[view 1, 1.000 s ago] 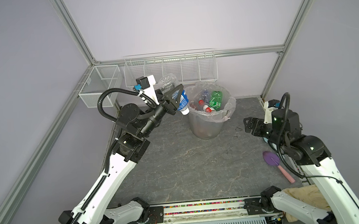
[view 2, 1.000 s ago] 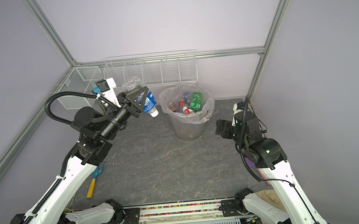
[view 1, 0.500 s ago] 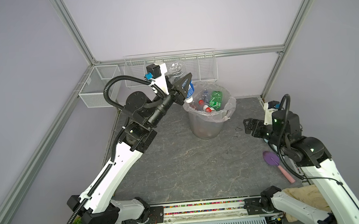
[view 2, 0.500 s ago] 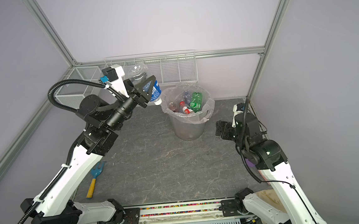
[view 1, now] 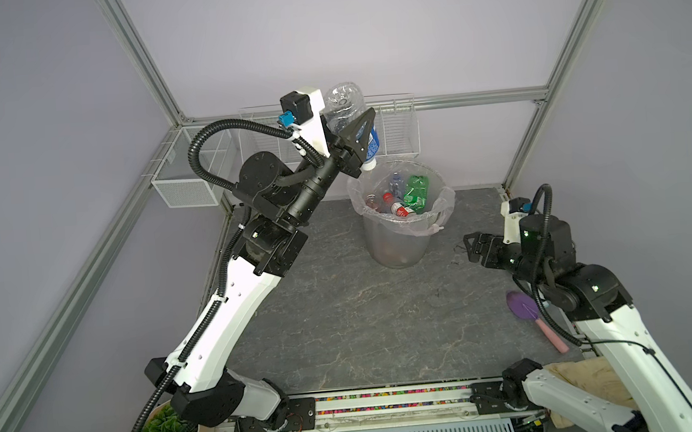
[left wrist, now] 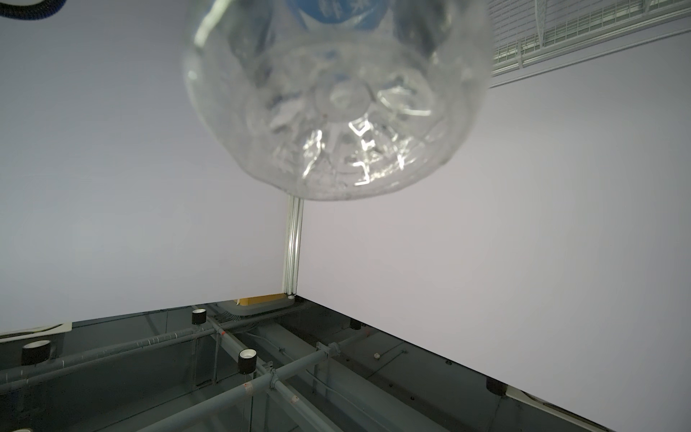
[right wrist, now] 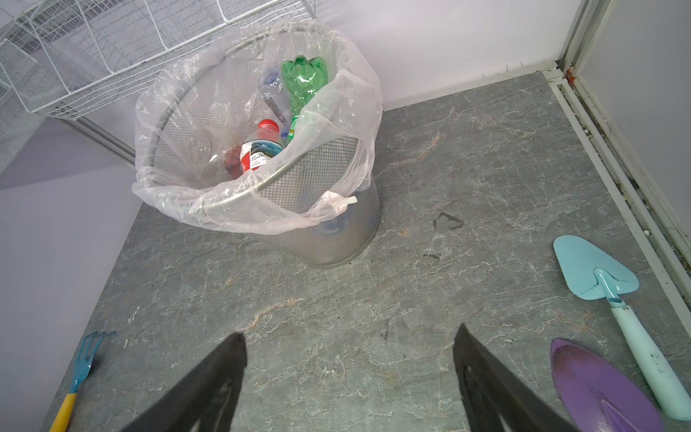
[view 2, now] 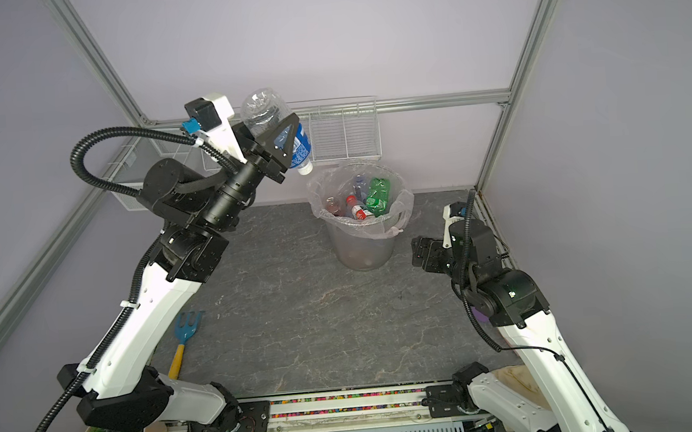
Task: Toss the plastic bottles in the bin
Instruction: 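Lift the blue-label bottle with the left gripper and carry it over the bin, then open the left gripper above the bin to drop the blue-label bottle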
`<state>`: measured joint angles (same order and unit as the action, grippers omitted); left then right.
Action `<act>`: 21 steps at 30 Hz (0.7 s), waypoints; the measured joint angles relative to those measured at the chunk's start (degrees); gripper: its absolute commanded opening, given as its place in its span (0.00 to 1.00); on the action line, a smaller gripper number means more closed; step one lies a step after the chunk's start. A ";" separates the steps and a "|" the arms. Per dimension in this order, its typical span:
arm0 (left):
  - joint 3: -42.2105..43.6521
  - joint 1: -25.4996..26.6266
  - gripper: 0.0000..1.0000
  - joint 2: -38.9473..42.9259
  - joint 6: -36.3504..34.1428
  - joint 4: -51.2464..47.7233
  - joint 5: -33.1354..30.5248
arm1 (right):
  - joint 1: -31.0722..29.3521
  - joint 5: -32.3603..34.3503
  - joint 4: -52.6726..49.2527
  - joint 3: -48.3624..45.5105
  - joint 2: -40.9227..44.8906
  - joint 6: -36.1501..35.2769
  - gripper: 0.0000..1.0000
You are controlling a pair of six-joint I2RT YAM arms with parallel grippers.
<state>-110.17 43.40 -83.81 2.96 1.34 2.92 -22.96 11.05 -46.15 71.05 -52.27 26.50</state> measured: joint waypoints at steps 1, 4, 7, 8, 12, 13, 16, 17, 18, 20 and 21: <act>-0.98 0.28 0.00 -0.55 -0.35 -0.24 -0.13 | 0.00 -0.11 0.09 -0.15 0.00 -0.15 0.89; -2.71 1.22 0.00 -1.55 -1.46 -1.05 -0.55 | 0.00 -0.44 0.13 -0.42 -0.02 -0.42 0.89; -4.52 2.32 0.00 -2.56 -2.93 -2.43 -0.98 | 0.00 -0.59 0.13 -0.46 -0.02 -0.63 0.89; -5.18 2.69 0.00 -2.91 -3.52 -2.80 -1.18 | 0.00 -0.61 0.13 -0.48 -0.02 -0.74 0.89; -8.35 3.93 0.00 -4.70 -5.66 -4.07 -1.55 | 0.00 -0.61 0.13 -0.52 -0.02 -1.07 0.89; -9.27 4.07 0.00 -5.20 -6.10 -4.42 -1.57 | 0.00 -0.59 0.13 -0.55 -0.02 -1.11 0.89; -11.10 4.24 0.00 -6.45 -6.73 -4.72 -1.57 | 0.00 -0.61 0.13 -0.55 -0.02 -1.25 0.89; -11.65 4.24 0.00 -6.93 -6.91 -4.72 -1.57 | 0.00 -0.61 0.13 -0.55 -0.02 -1.27 0.89; -12.63 4.24 0.00 -7.69 -7.08 -4.83 -1.60 | 0.00 -0.63 0.13 -0.55 -0.02 -1.29 0.89; -15.80 4.24 0.00 -10.12 -7.45 -5.22 -1.73 | 0.00 -0.70 0.13 -0.55 -0.02 -1.29 0.89; -17.66 4.24 0.00 -11.69 -7.76 -5.64 -2.03 | 0.00 -0.85 0.15 -0.55 -0.02 -1.31 0.89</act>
<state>-127.83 47.64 -95.50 -4.80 -4.29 0.89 -22.96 10.20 -46.00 70.50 -52.29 25.19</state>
